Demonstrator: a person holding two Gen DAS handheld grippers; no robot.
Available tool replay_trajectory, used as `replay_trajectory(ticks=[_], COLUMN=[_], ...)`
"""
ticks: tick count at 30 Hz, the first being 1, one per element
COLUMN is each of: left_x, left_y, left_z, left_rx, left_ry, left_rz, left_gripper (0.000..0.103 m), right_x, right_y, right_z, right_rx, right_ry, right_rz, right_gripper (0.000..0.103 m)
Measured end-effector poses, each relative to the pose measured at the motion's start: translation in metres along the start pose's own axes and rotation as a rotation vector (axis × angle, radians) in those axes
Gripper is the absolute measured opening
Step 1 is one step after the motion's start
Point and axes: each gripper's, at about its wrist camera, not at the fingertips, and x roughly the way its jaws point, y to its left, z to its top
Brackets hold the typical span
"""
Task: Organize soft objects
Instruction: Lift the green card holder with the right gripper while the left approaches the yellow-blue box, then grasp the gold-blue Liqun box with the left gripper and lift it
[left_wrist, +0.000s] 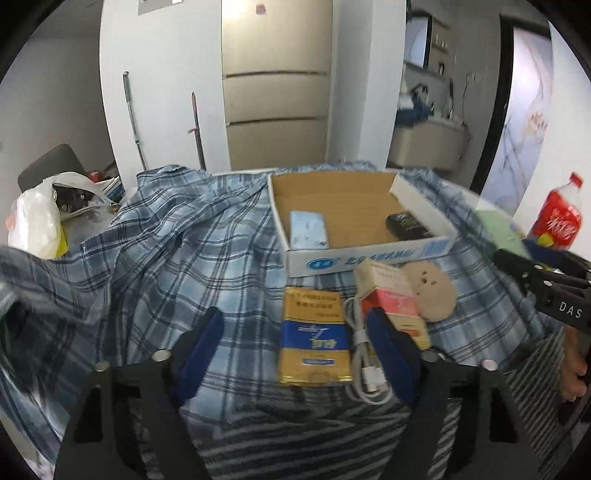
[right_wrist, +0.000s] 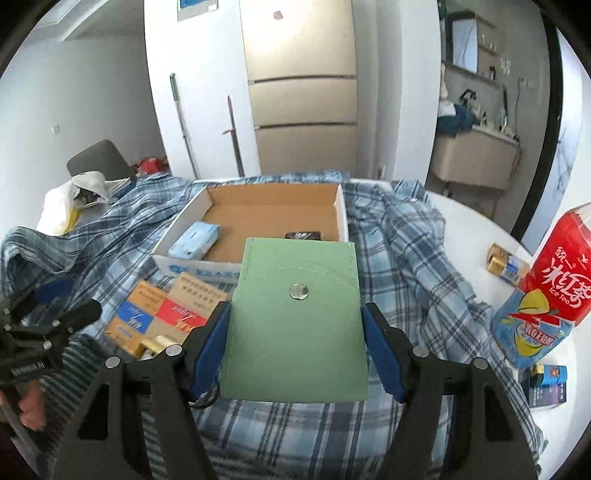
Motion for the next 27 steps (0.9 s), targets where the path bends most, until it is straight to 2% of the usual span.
replay_trajectory(ticks=[3, 7, 10, 15, 20, 27], left_x=[0.013, 0.035, 0.049, 0.059, 0.067, 0.072], left_y=[0.003, -0.004, -0.013, -0.026, -0.019, -0.021], left_z=[0.003, 0.003, 0.000, -0.006, -0.008, -0.010], left_rx=[-0.008, 0.009, 0.026, 0.082, 0.046, 0.066], left_ry=[0.057, 0.139, 0.179, 0.208, 0.225, 0.231], left_rz=[-0.003, -0.044, -0.065, -0.031, -0.036, -0.023], left_gripper=[0.066, 0.063, 0.063, 0.063, 0.063, 0.059], right_x=[0.003, 0.010, 0.012, 0.012, 0.012, 0.012], right_y=[-0.002, -0.014, -0.016, -0.016, -0.013, -0.012], right_z=[-0.009, -0.011, -0.013, -0.016, -0.018, -0.019], right_rx=[-0.025, 0.013, 0.022, 0.025, 0.013, 0.003], right_ry=[-0.049, -0.017, -0.005, -0.007, -0.002, 0.007], right_rz=[-0.107, -0.045, -0.031, -0.011, -0.007, 0.001], right_gripper=[0.069, 0.069, 0.069, 0.069, 0.069, 0.070])
